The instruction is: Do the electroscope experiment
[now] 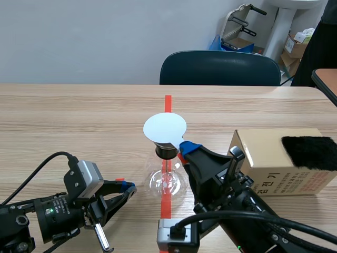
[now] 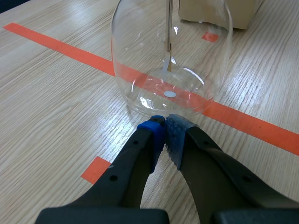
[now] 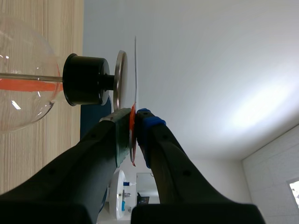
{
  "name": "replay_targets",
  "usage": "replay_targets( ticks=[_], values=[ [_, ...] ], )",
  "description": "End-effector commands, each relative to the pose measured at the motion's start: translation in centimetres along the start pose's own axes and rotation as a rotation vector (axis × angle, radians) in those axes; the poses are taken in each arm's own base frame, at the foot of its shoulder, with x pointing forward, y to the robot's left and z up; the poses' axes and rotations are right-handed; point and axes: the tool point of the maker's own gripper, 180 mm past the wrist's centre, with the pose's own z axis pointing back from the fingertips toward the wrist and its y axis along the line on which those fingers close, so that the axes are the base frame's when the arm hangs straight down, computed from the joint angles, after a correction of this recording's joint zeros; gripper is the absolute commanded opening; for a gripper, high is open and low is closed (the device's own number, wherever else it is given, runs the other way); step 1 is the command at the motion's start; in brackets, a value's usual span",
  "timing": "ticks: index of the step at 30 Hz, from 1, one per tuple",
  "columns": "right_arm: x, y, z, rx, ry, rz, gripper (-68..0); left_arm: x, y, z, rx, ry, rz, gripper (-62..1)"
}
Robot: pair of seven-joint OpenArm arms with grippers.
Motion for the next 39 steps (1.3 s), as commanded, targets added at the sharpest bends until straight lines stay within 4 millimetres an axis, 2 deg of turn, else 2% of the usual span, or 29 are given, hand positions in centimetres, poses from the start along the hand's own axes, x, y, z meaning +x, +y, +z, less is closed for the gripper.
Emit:
replay_targets(
  ticks=[1,39],
  values=[
    [-0.47,-0.77,-0.2,-0.026,0.005,0.02,-65.8,1.19,-0.04,-0.5,-0.002,-0.042,-0.001,-56.7],
    [-0.48,-0.78,-0.21,-0.027,0.005,0.021,-65.8,1.2,0.16,-0.51,0.009,-0.043,-0.011,-56.7]
  ],
)
